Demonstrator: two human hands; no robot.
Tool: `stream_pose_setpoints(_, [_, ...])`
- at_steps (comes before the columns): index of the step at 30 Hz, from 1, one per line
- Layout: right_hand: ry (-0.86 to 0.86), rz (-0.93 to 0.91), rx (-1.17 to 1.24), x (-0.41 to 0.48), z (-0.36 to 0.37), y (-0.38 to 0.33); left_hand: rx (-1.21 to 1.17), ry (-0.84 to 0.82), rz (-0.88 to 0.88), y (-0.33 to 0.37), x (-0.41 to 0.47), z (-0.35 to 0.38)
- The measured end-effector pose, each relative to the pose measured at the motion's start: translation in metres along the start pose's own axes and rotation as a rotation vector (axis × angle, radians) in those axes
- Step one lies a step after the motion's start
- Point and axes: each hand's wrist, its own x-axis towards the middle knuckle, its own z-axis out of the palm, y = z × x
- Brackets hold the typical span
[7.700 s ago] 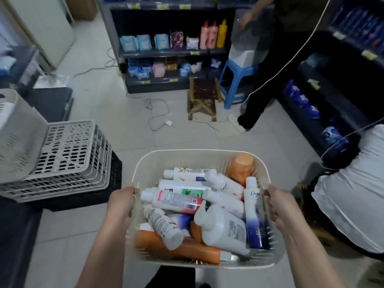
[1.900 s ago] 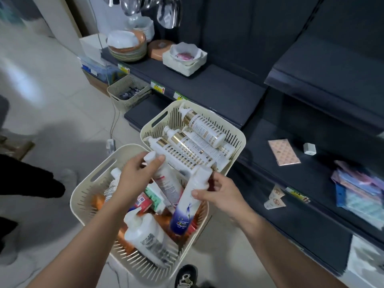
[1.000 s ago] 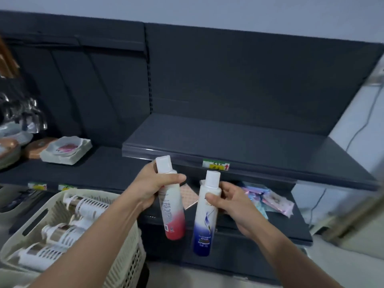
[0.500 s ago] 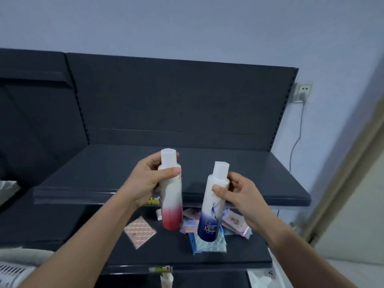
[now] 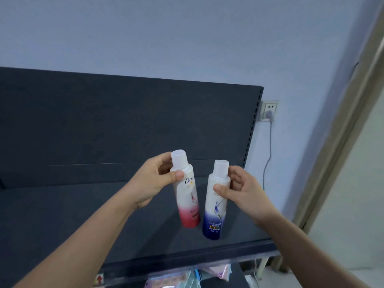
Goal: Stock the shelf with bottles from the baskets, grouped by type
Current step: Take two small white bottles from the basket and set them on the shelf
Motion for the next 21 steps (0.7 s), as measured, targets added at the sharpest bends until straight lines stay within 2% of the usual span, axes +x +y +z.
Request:
stream_pose_setpoints(7, [0.122,-0.001,-0.142,0.047,-0.036,0.026,0.124,-0.091,0.008,-0.022,0.067,0.020])
stream_pose_setpoints(12, [0.166,0.030,-0.219,0.076,-0.066,0.047,0.162,-0.087,-0.020,-0.046,0.111,0.038])
stream_pose_setpoints(21, [0.112,0.049,-0.337,0.146,-0.121,0.084,0.206,-0.025,-0.038,-0.087,0.189,0.077])
